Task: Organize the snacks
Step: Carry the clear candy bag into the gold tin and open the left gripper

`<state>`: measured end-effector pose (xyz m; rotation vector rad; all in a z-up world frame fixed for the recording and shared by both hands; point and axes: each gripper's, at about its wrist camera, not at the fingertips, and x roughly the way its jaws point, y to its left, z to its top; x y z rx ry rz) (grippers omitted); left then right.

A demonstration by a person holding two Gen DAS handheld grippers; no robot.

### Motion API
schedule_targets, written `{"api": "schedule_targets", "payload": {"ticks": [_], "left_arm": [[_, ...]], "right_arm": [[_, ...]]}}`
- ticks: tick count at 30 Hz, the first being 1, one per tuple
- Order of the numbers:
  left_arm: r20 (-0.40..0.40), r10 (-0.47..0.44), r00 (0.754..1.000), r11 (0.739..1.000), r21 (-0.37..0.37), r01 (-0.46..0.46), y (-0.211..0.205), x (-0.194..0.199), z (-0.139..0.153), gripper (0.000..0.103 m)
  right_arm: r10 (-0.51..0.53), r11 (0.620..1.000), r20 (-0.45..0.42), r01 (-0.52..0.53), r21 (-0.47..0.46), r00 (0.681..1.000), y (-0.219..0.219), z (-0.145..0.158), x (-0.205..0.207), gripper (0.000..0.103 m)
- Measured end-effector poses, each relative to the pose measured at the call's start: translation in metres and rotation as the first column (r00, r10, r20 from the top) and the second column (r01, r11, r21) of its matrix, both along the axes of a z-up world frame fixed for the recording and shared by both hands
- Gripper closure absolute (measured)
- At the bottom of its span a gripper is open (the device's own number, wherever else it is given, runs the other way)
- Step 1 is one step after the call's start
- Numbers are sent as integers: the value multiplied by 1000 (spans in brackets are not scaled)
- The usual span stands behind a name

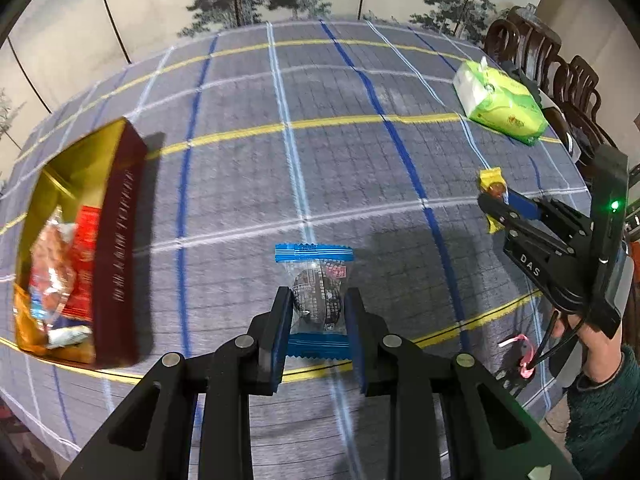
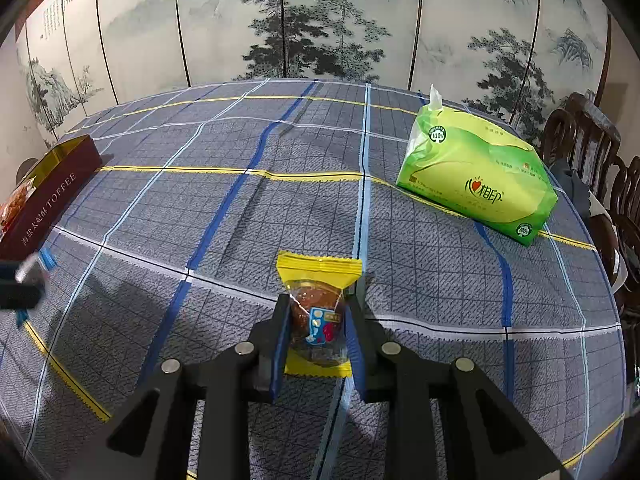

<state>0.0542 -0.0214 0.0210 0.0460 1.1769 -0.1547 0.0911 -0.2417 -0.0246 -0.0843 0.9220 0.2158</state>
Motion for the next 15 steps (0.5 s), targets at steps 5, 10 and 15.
{"api": "schedule_targets", "payload": {"ticks": [5,10,15], "left_arm": [[44,36,998,999,27,-38,25,3,16,79],[70,106,992,993,41,-109,62,7,25,79],[82,179,980,981,57,-184,101,7,29,79]], "right_arm": [[0,1000,0,0,0,1000,0,0,0,76],[0,1000,1,0,-2,1000,0,0,0,76],[0,1000,1,0,-2,1000,0,0,0,76]]}}
